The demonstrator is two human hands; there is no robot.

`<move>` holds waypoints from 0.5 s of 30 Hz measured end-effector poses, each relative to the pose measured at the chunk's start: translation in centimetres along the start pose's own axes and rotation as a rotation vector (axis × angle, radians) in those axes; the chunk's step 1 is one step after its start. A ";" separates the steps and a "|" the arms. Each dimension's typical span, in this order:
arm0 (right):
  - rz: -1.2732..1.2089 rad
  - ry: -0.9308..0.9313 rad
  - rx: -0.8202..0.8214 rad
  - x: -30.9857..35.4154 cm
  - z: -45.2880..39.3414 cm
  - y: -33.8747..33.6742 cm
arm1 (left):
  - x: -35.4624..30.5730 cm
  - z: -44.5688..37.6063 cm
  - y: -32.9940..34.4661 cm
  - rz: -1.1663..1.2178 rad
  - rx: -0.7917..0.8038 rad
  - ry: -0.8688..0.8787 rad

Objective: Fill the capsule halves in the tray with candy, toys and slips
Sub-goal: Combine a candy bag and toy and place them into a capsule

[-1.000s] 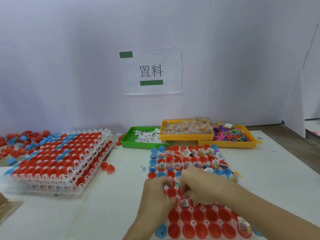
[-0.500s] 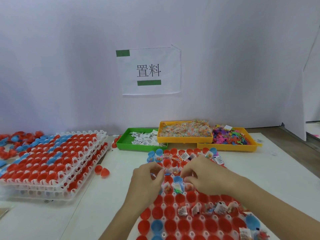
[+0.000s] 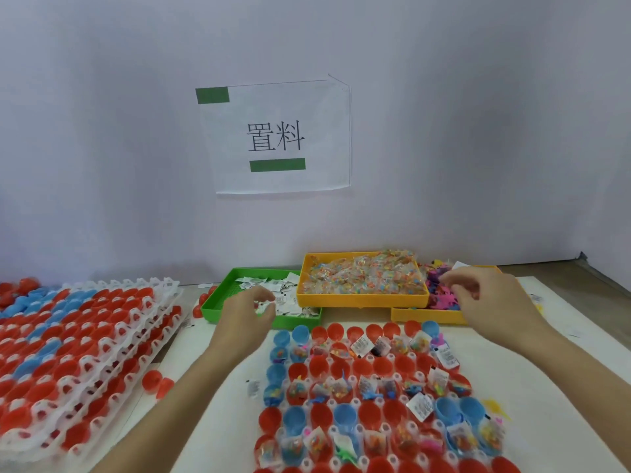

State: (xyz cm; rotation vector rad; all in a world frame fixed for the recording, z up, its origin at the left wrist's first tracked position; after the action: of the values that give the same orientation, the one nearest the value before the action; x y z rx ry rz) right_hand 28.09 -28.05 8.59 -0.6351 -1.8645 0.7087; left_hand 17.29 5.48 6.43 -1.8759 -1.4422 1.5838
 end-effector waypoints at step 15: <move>0.402 0.032 0.223 -7.0 -7.4 4.2 | 5.7 -9.9 5.5 -0.438 0.242 -0.078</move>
State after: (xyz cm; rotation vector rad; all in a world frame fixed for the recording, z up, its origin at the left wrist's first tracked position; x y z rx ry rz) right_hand 37.94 -28.67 3.72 -0.8792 -1.6124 1.1425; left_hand 27.88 11.20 2.59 -1.2709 -1.4880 1.5408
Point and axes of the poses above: each hand's wrist, its own z-axis away from the middle knuckle, its own y-axis out of the palm, x = y × z, the point moved 1 cm from there along -z, towards the middle knuckle, and after that the axes turned 5 degrees about y, right-handed, at the moved point
